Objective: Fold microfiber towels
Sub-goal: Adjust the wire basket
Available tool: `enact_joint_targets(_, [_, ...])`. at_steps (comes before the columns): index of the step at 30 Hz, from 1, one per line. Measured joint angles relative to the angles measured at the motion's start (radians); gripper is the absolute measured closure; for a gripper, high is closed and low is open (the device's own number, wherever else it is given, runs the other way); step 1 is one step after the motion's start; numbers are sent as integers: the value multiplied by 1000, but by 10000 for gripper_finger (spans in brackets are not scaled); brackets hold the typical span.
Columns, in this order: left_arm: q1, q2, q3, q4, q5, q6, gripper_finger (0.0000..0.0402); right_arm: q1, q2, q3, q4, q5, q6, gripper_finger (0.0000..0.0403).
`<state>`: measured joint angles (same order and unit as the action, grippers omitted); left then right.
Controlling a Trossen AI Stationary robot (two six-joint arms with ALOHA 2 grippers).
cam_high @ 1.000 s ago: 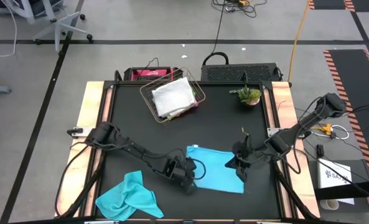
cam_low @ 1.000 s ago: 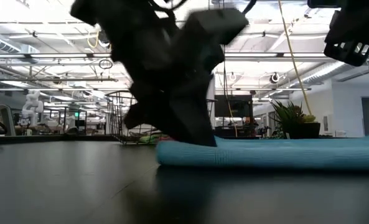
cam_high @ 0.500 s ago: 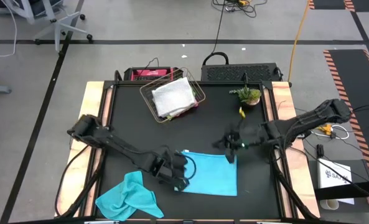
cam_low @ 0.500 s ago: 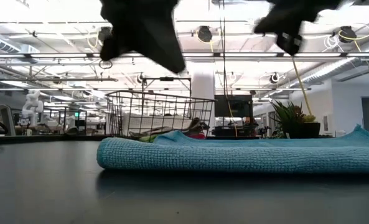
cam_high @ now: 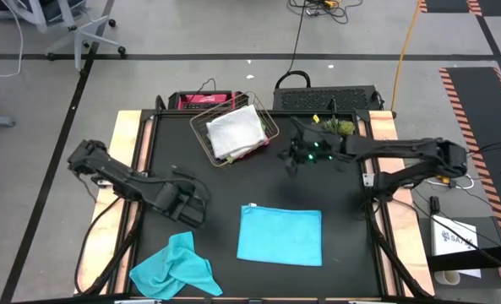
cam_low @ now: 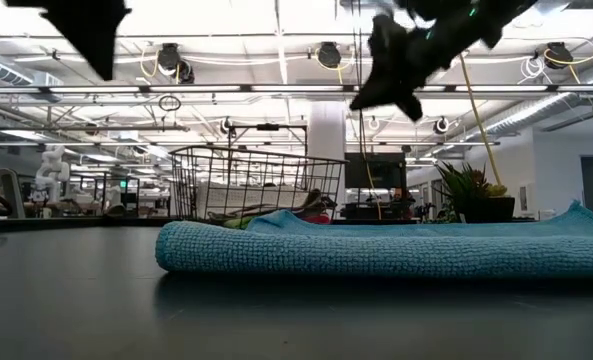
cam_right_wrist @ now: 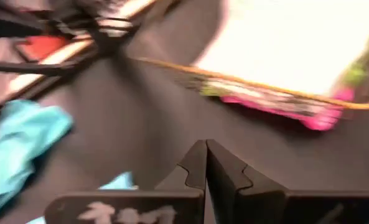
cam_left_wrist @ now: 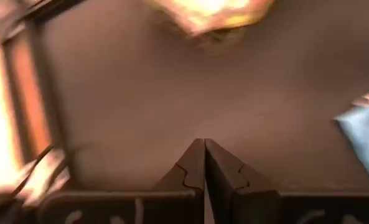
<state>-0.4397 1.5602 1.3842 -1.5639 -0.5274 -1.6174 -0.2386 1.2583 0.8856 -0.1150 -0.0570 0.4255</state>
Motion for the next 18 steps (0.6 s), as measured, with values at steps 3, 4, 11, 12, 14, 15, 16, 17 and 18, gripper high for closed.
enact_joint_targets(3, [19,-33,-37,12,19,-42,398,-89,54,0,2,-2,-27,403])
enact_joint_targets(4, [23,-47,-57,10,11,-48,399,-117,67,0,2,-2,-40,403])
enact_joint_targets(11, [110,-72,-268,15,121,-114,398,-293,59,0,-4,0,-106,403])
enact_joint_targets(12, [119,-73,-294,19,127,-115,399,-316,50,0,-6,0,-106,403])
enact_joint_targets(14, [142,-67,-338,43,126,-120,397,-353,45,1,-1,2,-106,403])
enact_joint_targets(15, [158,-67,-354,48,114,-120,395,-371,47,1,-5,3,-105,403])
enact_joint_targets(16, [177,-69,-372,41,98,-121,394,-384,52,1,-12,3,-105,403])
enact_joint_targets(17, [196,-70,-386,36,81,-121,394,-394,60,1,-16,3,-104,403])
enact_joint_targets(18, [218,-70,-397,38,62,-121,394,-403,69,1,-16,2,-98,403])
